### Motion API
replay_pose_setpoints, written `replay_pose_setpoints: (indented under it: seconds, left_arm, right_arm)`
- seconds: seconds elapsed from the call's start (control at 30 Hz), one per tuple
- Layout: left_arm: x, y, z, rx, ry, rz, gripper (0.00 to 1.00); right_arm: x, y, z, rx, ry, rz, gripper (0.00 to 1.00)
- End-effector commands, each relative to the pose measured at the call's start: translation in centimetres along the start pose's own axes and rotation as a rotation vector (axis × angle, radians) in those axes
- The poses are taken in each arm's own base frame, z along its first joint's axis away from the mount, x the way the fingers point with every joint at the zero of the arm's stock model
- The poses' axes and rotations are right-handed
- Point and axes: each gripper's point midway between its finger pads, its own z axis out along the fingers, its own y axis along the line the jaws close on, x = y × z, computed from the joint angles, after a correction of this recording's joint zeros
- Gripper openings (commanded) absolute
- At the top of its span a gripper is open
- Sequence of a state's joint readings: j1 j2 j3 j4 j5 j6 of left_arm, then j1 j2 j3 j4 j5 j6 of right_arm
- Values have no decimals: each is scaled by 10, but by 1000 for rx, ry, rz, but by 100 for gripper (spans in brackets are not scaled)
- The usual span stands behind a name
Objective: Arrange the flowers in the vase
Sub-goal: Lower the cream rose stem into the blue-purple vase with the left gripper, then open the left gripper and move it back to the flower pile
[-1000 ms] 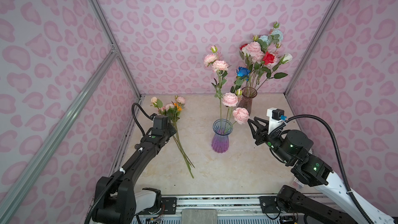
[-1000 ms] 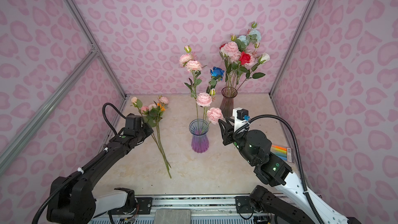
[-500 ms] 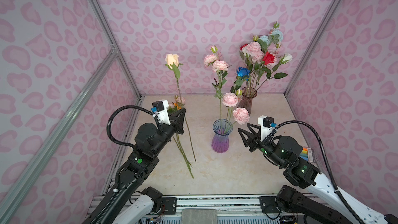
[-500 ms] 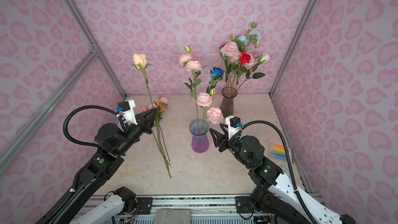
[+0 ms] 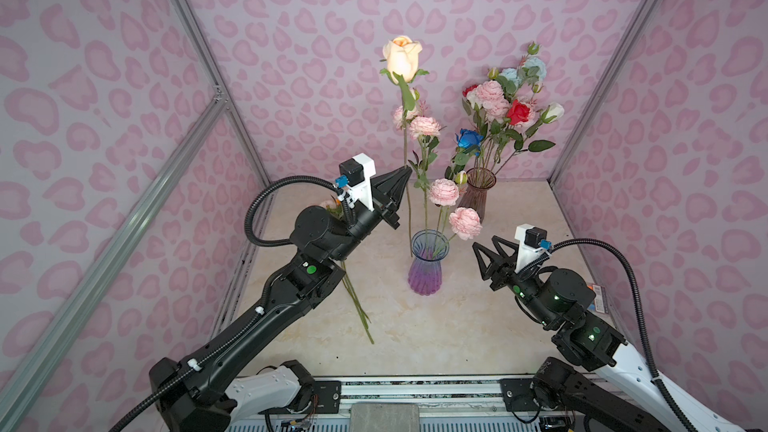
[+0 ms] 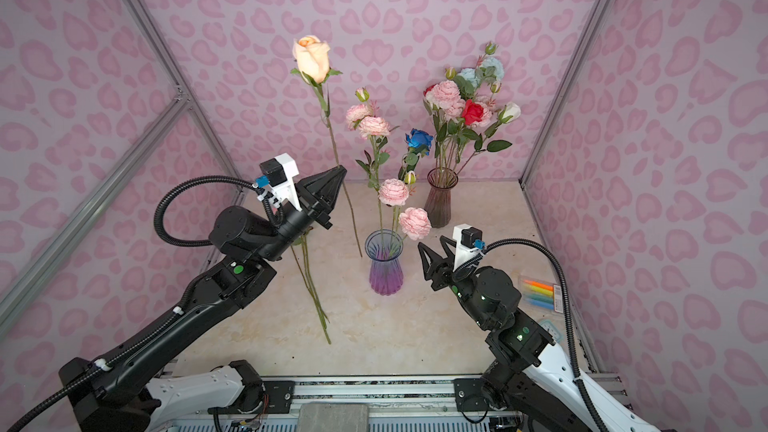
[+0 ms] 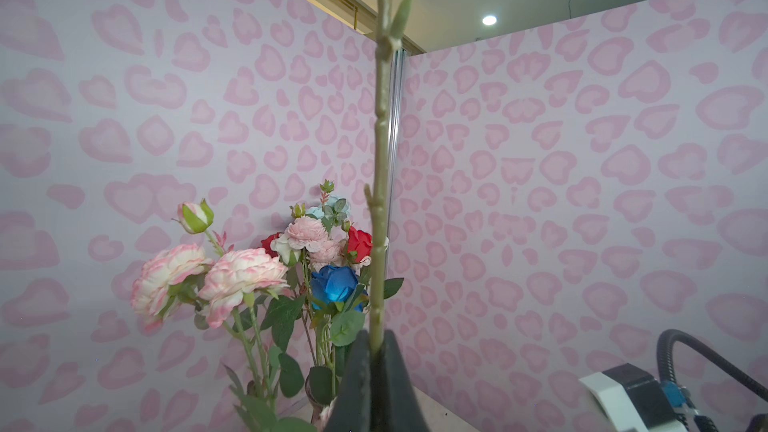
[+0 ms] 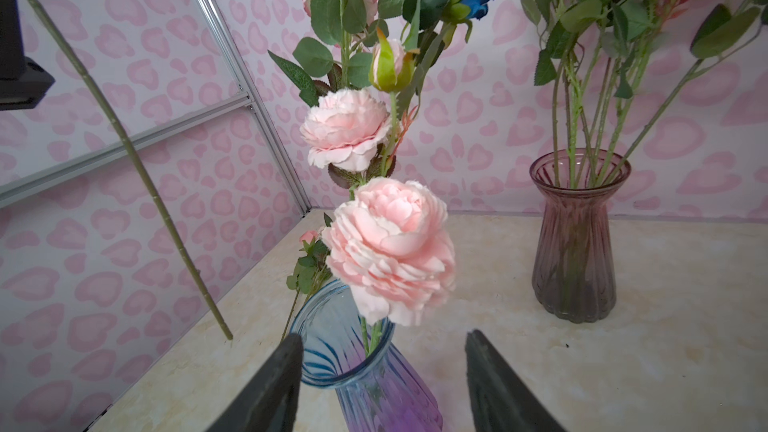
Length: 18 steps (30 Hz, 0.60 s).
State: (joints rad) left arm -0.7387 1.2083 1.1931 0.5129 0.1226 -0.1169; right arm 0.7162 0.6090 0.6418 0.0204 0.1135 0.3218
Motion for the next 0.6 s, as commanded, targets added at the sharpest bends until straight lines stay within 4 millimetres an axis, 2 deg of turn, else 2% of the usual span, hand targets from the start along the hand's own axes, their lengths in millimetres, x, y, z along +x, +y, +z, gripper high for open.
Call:
replay_pose_setpoints:
  seconds: [0.0,0.17,0.33,0.4,0.57]
  left_arm:
    - [-6,-4,17,16,-62,68,3]
    - [35,0,31,6,-13,42,3]
    - [83,5,29,-30,44,11,3]
    - [96,6,27,-42,62,1,3]
    - [128,6,17,-62,158,-31,21]
  right_arm:
    - [-3,-6,-5,26,-8,3,62]
    - [-6,-12,-13,49,-15,-10,62]
    - [-6,-15,-15,56,-14,-12,62]
    - [-4,-14,-15,52,-9,-10,62]
    - [1,-15,-12,57,10,1,62]
